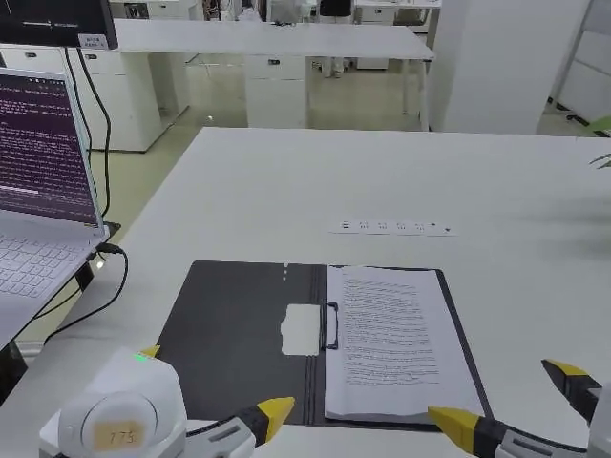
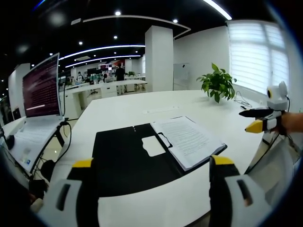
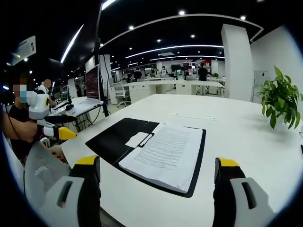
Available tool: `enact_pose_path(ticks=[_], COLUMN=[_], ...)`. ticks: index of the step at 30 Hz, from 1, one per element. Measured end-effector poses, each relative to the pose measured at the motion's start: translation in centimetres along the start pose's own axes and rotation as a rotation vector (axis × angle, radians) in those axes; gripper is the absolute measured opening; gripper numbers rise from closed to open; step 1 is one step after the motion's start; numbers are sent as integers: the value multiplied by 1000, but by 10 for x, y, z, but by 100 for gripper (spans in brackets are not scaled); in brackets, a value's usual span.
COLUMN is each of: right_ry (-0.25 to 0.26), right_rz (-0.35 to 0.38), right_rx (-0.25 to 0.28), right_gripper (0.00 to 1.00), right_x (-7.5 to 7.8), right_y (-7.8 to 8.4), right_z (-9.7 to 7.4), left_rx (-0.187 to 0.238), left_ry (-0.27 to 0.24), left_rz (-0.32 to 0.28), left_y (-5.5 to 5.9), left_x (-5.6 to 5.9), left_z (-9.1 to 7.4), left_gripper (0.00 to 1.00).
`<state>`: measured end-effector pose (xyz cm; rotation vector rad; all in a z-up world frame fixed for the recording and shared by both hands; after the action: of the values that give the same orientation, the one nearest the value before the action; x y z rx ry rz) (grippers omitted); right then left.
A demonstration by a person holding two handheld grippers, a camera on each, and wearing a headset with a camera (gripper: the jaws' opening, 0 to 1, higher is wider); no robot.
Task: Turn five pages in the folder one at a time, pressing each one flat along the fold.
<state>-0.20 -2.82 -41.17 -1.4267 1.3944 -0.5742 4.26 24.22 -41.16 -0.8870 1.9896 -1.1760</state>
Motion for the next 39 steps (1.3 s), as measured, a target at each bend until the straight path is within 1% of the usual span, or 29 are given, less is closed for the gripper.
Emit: enact_pose_path(ticks=[2, 6, 9, 11, 17, 21, 25, 27, 35, 37, 39], right_ry=[-2, 0, -1, 0, 3, 9, 14, 15, 23, 26, 29], right_rz=[1, 1, 7, 12, 22, 29, 34, 40, 52, 47, 48], right_rx=[3, 6, 9, 11, 18, 20, 18, 18, 18, 18, 25], right_gripper=[100, 100, 100, 100, 100, 100, 100, 100, 99, 100, 100], right_x=[-1, -2, -3, -4, -7, -9, -10, -11, -14, -15, -17], right_y=[-1, -2, -2, -2, -1, 1, 4, 6, 8, 7, 5], right_z=[-1, -2, -4, -4, -7, -9, -11, -12, -14, -15, -16], left_rx=[-11, -7, -18, -10, -20, -30, -28, -26, -37, -37, -39], left_ry=[27, 55, 79, 94, 142, 169, 189, 199, 245, 258, 276], left_rz=[2, 12, 16, 24, 54, 72, 76, 81, 113, 111, 123], left_y=[0, -4, -4, -7, -11, -11, -12, -12, -10, -10, -10], left_x=[5, 13, 17, 20, 28, 34, 39, 42, 56, 60, 65], left_z=[7, 19, 26, 32, 49, 57, 63, 66, 78, 82, 86], left_gripper=[99, 99, 97, 97, 97, 96, 96, 96, 95, 95, 94])
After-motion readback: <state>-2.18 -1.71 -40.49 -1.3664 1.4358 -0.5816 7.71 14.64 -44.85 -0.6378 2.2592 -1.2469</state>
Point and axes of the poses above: the centre of the closed fingertips' face, and the gripper's own axes: z roughly forward along the fingers, x roughly to its right, y roughly out of its underside, the point moved 1 cm from there along -z, roughly backward along the fingers, and after that the axes turned 14 degrees about z, right-handed, at the moved point
